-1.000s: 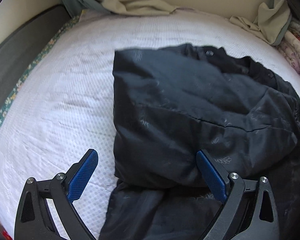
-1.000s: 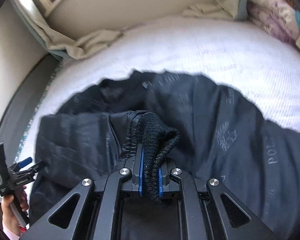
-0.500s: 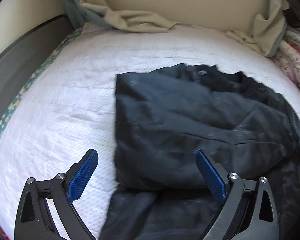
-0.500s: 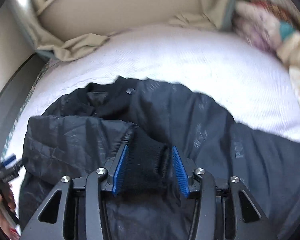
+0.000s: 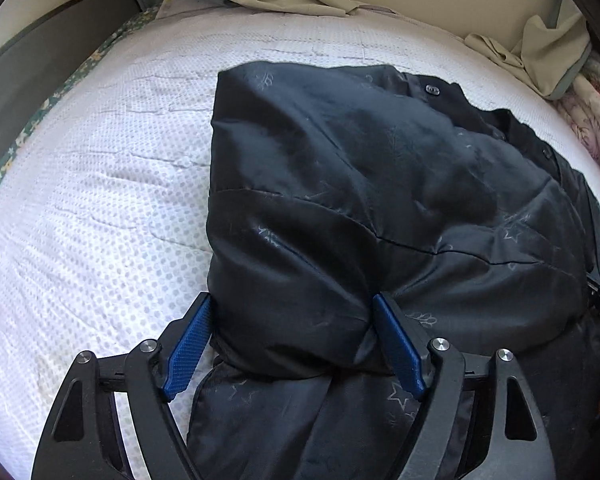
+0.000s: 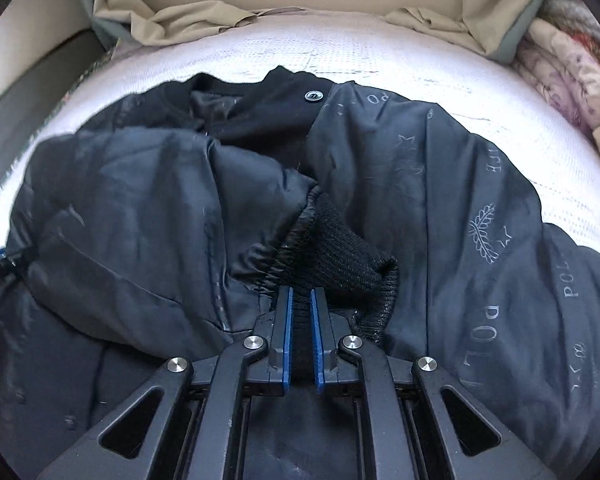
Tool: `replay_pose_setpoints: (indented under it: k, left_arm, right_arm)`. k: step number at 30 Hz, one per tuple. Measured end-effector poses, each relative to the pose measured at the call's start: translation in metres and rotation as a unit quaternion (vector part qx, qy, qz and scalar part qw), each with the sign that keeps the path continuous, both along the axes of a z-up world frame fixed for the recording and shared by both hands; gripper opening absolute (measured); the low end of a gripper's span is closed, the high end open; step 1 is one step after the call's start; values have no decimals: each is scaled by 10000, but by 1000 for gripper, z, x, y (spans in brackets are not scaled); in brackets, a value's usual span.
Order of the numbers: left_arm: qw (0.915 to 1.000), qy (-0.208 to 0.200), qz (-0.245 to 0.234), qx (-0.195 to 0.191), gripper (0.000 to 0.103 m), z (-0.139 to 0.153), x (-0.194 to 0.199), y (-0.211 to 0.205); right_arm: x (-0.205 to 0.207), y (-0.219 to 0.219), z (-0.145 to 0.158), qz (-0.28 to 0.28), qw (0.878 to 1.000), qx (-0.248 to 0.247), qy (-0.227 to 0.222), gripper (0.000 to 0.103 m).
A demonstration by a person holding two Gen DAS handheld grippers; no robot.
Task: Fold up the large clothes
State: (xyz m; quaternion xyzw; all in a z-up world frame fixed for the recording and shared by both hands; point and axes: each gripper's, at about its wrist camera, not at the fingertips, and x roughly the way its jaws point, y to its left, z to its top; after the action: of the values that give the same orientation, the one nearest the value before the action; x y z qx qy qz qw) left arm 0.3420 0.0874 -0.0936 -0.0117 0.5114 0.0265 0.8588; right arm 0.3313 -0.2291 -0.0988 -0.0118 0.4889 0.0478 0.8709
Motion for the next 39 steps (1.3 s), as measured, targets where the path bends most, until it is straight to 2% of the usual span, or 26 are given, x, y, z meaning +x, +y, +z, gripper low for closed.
replay_pose_setpoints:
  k: [2, 10, 14, 20, 21, 23, 24, 25, 26, 30, 32, 36, 39]
  left_arm:
    - [10000, -49, 19, 44, 85, -6, -3, 0]
    - [9995, -203, 230, -32, 91, -10, -8, -1]
    - [9991, -193, 390, 17, 98, -6, -12, 0]
    - [9968, -489, 202, 607, 98, 21, -25, -21]
    - [9966, -537, 158, 600, 98, 25, -27, -25]
    - [9969, -642, 76, 453, 98, 35, -31, -28]
    - [9969, -684, 59, 384, 98, 39, -33, -30]
    - [9969, -713, 44, 339, 98, 42, -36, -32]
    - [9968, -741, 19, 287, 98, 46, -38, -33]
    - [9963, -828, -48, 229, 98, 58, -48, -39]
    - [9961, -848, -86, 247, 98, 61, -47, -40]
    - [9957, -845, -63, 386, 99, 57, -51, -46]
    - [9961, -755, -74, 446, 99, 53, -52, -49]
  right_arm:
    - [0, -1, -2, -16, 10000, 30, -19, 4]
    - [6, -29, -15, -156, 9958, 901, -59, 0]
    - [5, -25, -12, -149, 9968, 780, -29, 0]
    - [1, -25, 7, -388, 9952, 885, 129, 1]
    - [0, -27, 13, -446, 9947, 919, 87, 5]
    - [-8, -28, 31, -599, 9949, 798, -166, 26]
    - [-12, -28, 39, -596, 9951, 724, -303, 33]
    - [-17, -26, 49, -545, 9952, 654, -476, 45]
    - [-22, -23, 58, -492, 9952, 567, -620, 49]
    - [-34, -14, 75, -290, 9953, 508, -770, 56]
    - [-38, -13, 70, -291, 9963, 574, -577, 58]
    - [-49, -9, 44, -467, 9982, 370, 19, 58]
    - [-60, -8, 31, -519, 9981, 255, 193, 58]
